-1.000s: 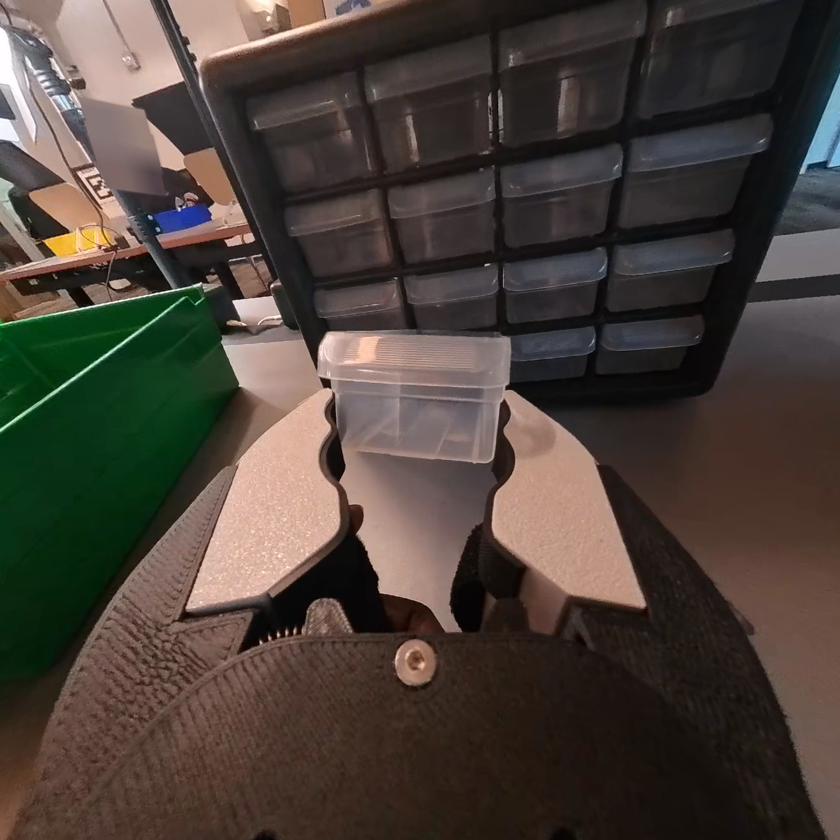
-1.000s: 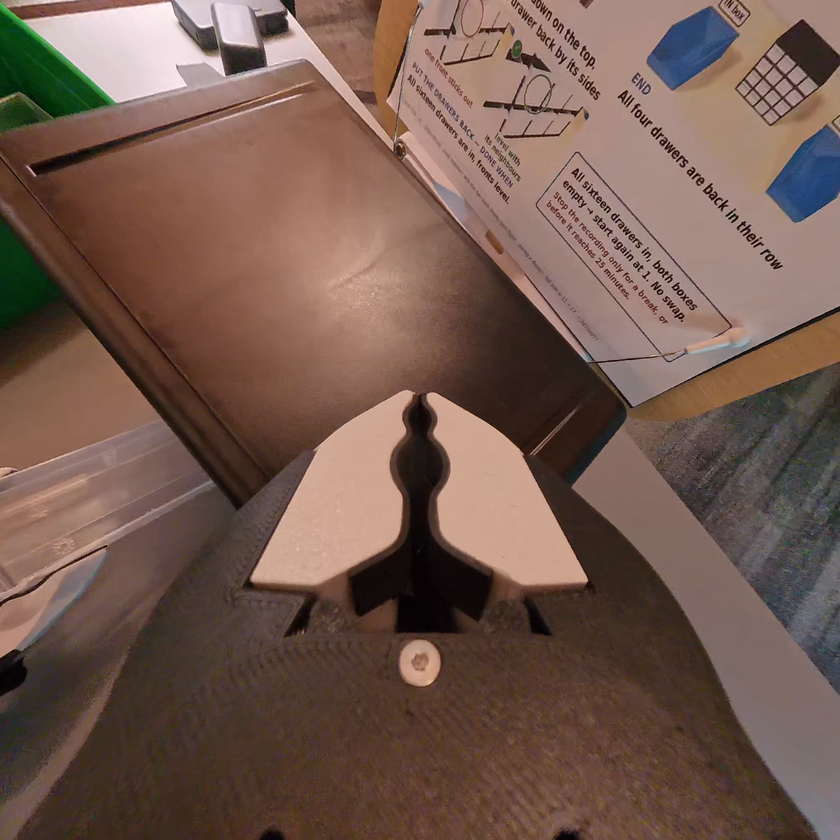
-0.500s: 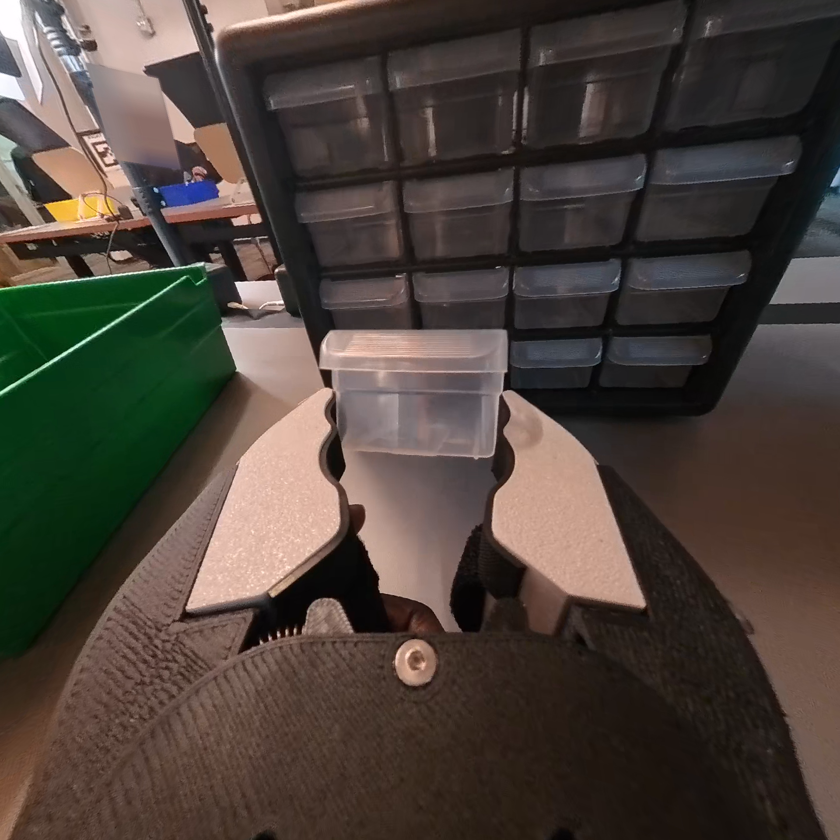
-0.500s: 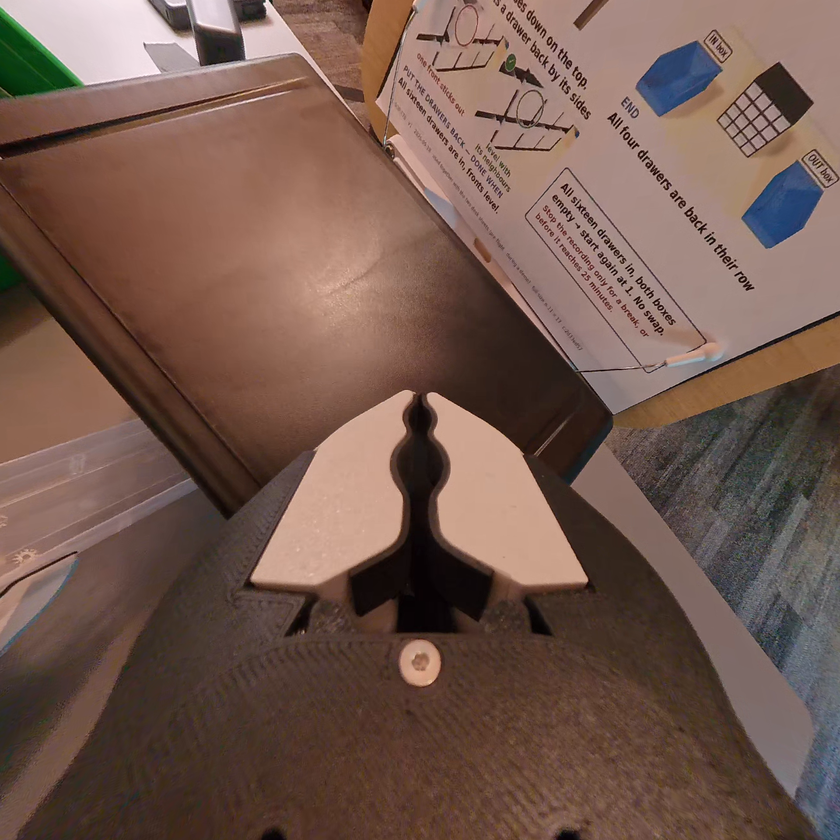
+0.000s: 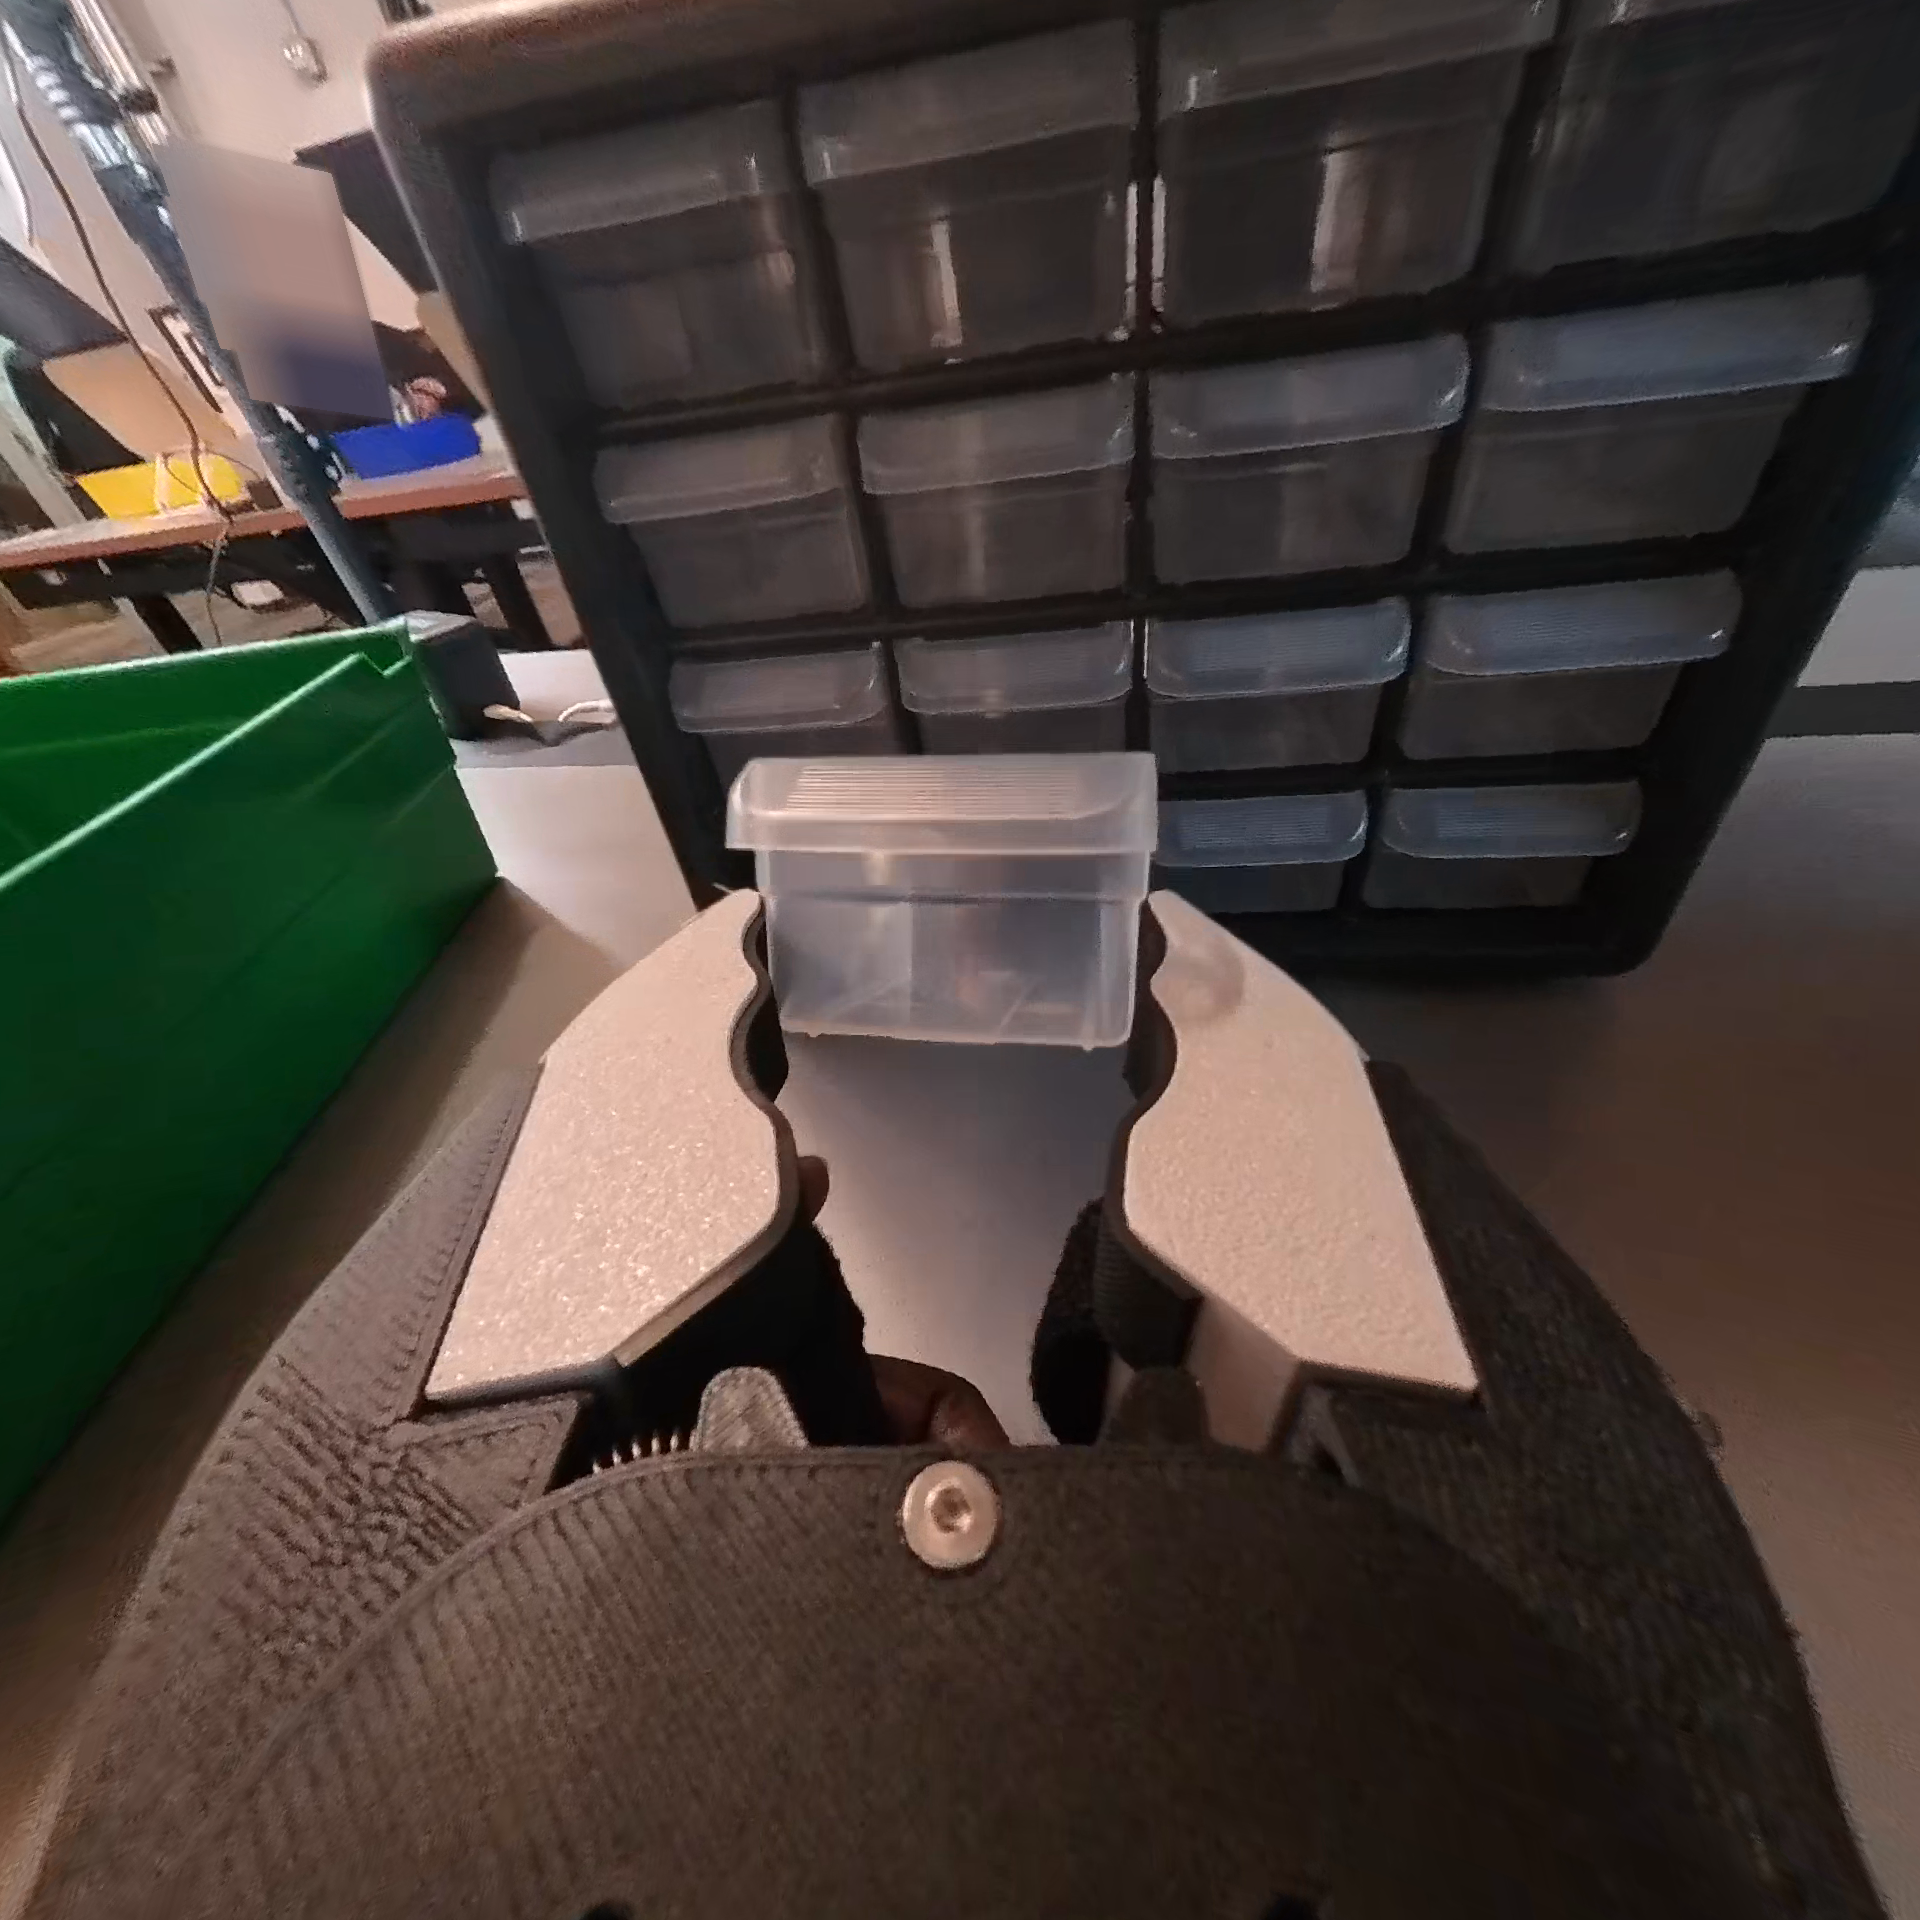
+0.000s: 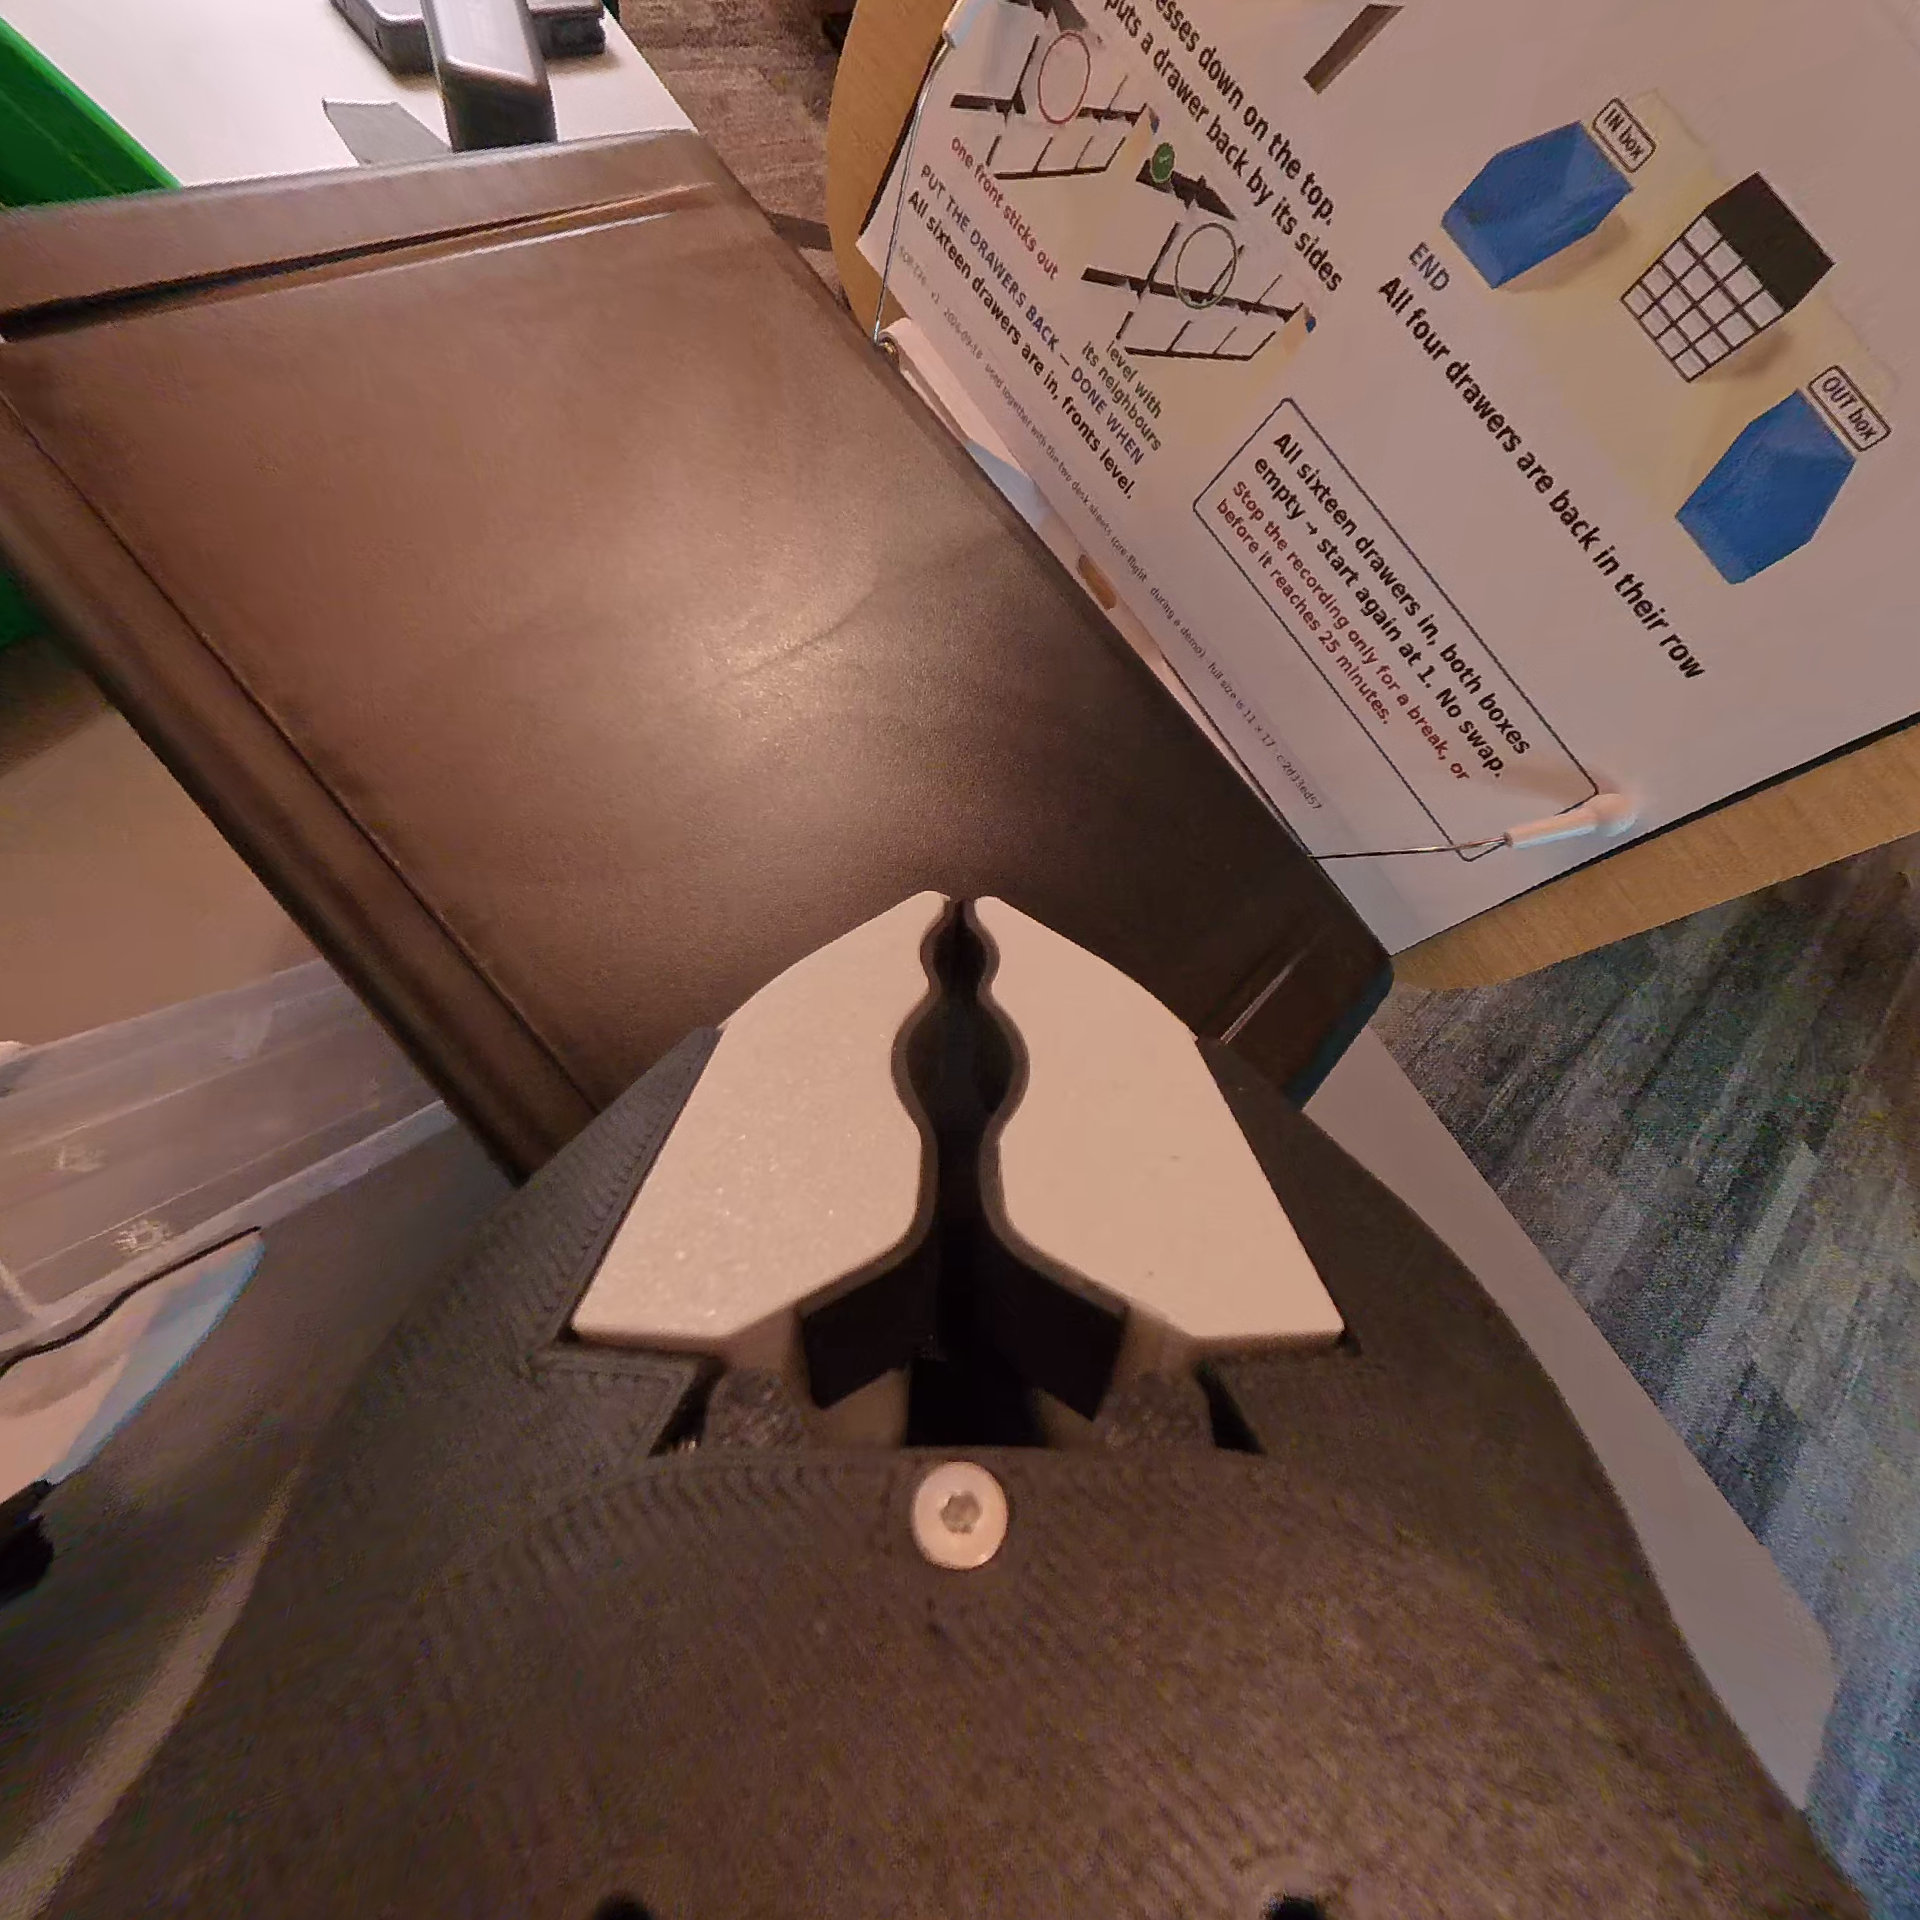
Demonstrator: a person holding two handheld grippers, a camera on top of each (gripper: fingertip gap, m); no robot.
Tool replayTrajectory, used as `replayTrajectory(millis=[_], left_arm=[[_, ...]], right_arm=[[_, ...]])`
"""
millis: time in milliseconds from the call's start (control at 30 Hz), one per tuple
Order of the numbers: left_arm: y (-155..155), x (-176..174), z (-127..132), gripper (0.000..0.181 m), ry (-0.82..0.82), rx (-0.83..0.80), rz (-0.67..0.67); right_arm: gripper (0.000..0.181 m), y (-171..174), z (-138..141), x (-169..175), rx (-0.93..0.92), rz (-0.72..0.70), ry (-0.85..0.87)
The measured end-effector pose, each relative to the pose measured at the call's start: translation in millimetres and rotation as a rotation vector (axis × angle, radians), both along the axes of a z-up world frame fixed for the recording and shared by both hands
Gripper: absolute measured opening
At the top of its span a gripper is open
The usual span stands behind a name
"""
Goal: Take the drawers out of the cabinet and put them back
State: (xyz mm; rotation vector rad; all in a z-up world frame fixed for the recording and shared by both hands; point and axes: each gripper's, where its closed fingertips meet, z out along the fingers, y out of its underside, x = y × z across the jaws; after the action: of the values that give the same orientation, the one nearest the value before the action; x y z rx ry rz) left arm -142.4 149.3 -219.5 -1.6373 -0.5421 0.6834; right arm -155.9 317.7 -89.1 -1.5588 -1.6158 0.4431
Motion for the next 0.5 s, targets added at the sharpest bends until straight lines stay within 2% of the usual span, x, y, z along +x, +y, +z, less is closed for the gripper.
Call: replayTrajectory(millis=[367,500], left_arm=[[-8,-2,-37,0.066,-0.178,-0.211,-0.053],[-8,1,-43,0.065,-0.139,-0.291,-0.075]], right_arm=[[0.001,1,0,0,0.016,-0.001,-0.016],[0.001,1,0,0,0.017,-0.003,-0.04]])
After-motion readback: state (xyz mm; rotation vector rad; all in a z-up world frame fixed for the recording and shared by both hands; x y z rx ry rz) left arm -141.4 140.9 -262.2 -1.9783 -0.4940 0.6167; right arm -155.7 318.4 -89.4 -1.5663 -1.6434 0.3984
